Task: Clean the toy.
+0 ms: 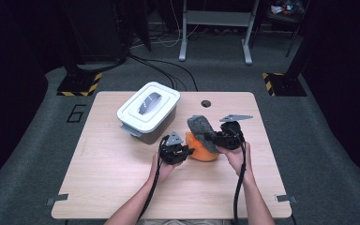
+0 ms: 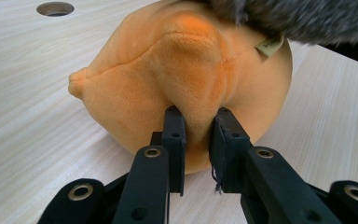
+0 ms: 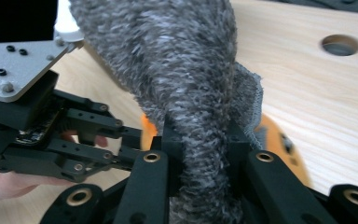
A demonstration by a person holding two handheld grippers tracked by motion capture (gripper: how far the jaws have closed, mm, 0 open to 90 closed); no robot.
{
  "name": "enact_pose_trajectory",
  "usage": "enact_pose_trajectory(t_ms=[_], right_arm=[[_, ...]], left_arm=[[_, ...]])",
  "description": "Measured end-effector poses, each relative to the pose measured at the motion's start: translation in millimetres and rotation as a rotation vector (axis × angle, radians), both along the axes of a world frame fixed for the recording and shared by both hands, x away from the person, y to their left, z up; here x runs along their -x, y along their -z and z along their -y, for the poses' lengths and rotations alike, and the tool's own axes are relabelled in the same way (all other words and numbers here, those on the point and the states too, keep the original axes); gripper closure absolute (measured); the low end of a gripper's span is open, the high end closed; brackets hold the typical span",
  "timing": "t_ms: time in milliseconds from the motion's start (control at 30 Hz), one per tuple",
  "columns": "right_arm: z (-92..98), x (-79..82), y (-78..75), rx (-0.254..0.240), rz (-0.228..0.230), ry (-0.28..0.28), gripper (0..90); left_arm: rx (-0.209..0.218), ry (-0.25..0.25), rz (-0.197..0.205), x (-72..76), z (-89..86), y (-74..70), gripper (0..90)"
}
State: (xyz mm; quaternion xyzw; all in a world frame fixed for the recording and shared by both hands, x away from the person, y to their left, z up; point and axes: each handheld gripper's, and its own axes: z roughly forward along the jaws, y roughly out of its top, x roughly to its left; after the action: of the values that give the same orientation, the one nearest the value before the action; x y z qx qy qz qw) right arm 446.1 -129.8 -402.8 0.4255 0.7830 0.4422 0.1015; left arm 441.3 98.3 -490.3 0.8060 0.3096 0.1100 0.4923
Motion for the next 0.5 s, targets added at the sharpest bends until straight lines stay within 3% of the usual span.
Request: enact_pose_trajectory(t_ms=[133,500], right_arm=[[-7.3,-4.3,8.0,-0.005,-0.027,-0.009,76.3],[-3.3,-3.0,14.1,0.118,0.026,0.068,76.4]], left_arm=[[0.001,0.000,-0.013,-0.1,-0.3,0.7,76.9],[0.010,-0.005,-0.016,-0.7,-0.5,2.2,76.9]])
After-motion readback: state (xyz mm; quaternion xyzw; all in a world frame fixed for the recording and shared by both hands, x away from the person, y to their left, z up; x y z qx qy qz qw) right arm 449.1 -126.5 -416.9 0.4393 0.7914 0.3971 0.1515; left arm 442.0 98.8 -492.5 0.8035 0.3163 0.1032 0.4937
